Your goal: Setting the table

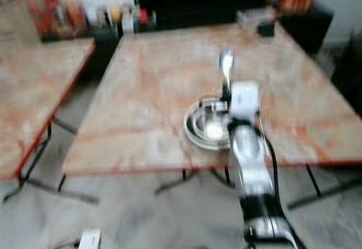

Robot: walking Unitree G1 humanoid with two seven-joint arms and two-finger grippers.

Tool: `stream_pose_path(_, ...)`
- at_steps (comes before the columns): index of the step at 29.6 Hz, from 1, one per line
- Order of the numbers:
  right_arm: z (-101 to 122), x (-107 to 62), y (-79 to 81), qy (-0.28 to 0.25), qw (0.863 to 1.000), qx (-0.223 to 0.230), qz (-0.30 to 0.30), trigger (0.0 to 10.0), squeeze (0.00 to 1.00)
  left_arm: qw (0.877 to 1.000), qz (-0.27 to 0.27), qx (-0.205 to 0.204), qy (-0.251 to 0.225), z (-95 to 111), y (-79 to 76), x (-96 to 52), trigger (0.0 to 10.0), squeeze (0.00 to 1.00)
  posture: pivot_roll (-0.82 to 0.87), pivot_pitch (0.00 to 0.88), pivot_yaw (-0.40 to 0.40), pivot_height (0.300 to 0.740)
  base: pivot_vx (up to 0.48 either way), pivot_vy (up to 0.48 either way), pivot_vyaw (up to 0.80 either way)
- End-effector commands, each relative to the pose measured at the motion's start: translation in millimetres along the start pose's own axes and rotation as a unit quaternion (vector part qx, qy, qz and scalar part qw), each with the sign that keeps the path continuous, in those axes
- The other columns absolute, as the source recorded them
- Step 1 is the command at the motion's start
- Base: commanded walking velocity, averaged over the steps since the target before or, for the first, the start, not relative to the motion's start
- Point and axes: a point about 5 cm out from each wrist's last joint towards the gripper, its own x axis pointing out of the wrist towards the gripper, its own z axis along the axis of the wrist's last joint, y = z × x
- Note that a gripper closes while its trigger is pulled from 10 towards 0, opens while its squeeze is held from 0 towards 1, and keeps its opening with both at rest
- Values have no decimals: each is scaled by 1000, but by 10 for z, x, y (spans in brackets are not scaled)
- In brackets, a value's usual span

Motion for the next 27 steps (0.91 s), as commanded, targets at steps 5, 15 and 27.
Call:
stream_pose_path(5,38,12,-16,-6,1000,-1,-2,10000,0,1000,-4,1,8,-40,-21,0,10000,0,-356,0,122,740,0,-375,0)
stream_pose_path(15,-39,-82,-54,8,1000,-2,-13,10000,0,1000,-7,7,8,-27,-25,1,10000,0,-372,0,135,740,0,-375,0)
stream_pose_path(27,-226,-260,12,43,999,3,-15,10000,0,1000,-9,4,7,-18,-13,0,10000,0,-375,0,138,740,0,-118,0)
